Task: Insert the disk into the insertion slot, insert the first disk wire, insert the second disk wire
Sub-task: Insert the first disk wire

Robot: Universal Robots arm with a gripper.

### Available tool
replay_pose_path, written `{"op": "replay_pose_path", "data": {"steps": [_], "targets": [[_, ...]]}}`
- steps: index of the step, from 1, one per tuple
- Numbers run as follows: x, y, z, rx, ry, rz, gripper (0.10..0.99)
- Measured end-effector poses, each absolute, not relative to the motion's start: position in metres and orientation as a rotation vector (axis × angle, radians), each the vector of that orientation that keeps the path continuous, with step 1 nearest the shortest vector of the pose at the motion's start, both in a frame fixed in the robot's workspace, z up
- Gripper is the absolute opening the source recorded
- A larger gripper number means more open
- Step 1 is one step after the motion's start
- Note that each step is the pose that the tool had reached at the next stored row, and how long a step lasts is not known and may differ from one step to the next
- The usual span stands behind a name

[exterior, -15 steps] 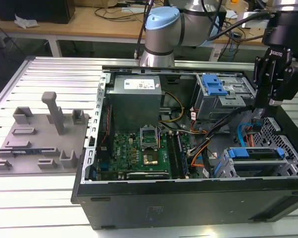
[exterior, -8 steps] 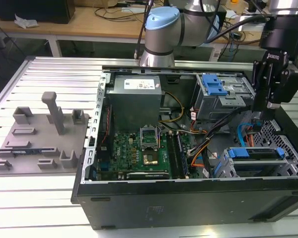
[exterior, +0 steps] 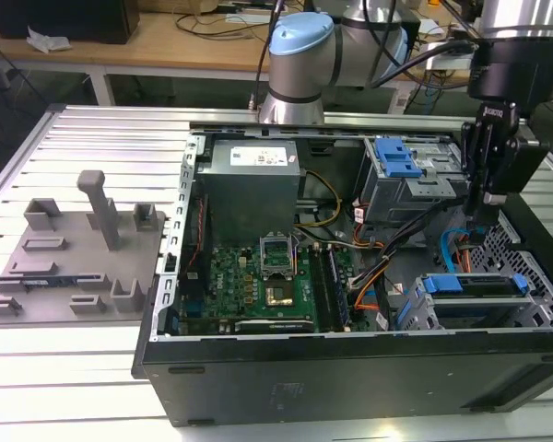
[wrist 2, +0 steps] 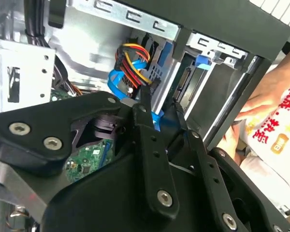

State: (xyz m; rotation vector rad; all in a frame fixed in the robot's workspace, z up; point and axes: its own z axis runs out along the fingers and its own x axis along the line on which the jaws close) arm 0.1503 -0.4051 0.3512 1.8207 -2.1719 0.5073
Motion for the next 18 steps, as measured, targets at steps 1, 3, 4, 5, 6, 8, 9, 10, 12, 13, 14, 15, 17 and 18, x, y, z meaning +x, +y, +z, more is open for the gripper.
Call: {"op": "replay_pose_path", "data": {"steps": [1,3,4,5,6,8,9,10,12,13,14,15,17,18], "targets": [[0.1503,-0.4051,0.3507,1.82,-2.171,0.511,0.349],[0.1503,-0.4051,0.3506,1.817,-2.166,0.518,0.349],[0.1503,-0.4051,0.3507,1.817,-2.166,0.518,0.349],[0.1503,-0.4051,0.3506,1.817,-2.166,0.518,0.349],[0.1502,-0.405,0.3502,1.817,-2.164,0.518,0.349],[0.1503,-0.4049,0.3497,1.819,-2.158,0.519,0.349],[0.1503,-0.4048,0.3495,1.819,-2.157,0.519,0.349],[0.1503,-0.4046,0.349,1.821,-2.155,0.519,0.349],[0.1503,-0.4042,0.3481,1.825,-2.151,0.519,0.349],[0.1505,-0.4035,0.3476,1.827,-2.149,0.52,0.349],[0.1508,-0.4028,0.3472,1.83,-2.147,0.52,0.349],[0.1509,-0.4021,0.3468,1.831,-2.146,0.521,0.349],[0.1511,-0.4007,0.3448,1.835,-2.144,0.522,0.349],[0.1512,-0.4006,0.344,1.835,-2.143,0.522,0.349]]}}
